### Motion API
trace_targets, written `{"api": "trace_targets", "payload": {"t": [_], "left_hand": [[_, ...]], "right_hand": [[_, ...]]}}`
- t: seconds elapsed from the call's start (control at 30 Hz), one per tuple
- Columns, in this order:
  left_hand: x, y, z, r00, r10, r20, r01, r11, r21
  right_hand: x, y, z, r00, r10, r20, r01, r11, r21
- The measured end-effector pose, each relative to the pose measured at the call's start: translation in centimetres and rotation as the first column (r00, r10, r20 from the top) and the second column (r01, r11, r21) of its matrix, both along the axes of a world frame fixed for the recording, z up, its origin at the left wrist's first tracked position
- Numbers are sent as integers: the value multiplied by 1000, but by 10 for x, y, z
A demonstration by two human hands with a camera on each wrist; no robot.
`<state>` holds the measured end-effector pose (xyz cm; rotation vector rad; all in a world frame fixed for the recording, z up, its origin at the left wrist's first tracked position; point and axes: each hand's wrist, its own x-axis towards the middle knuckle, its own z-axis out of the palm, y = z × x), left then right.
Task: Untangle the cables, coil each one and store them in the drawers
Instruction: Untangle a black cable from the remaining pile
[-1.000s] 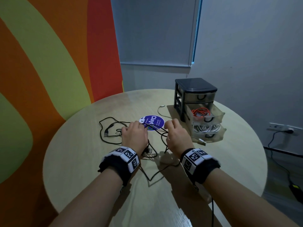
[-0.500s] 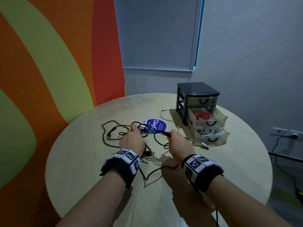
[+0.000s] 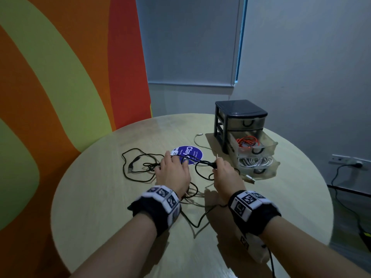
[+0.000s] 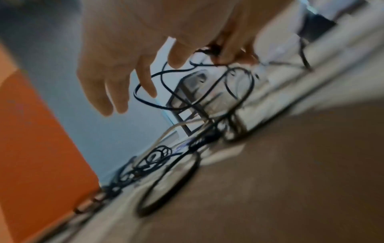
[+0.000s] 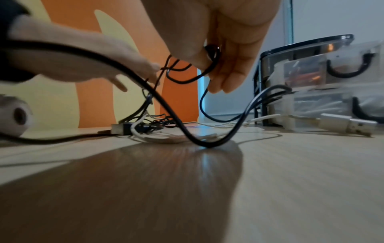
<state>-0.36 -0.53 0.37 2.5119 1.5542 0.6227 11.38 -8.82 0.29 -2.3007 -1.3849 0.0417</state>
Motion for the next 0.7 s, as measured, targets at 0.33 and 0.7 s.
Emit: {"api": "trace_targets", "payload": {"t": [0.33,0.7], "left_hand": [[-18,21,-11,979,86,184,-78,996,-50],[-27,3,5,937,-348,42,286,827,484]], "right_hand": [[-8,-1,6,995,86,-41,-84,996,35],[-13,-3,4,978,200,-63,-171,933,318]]}}
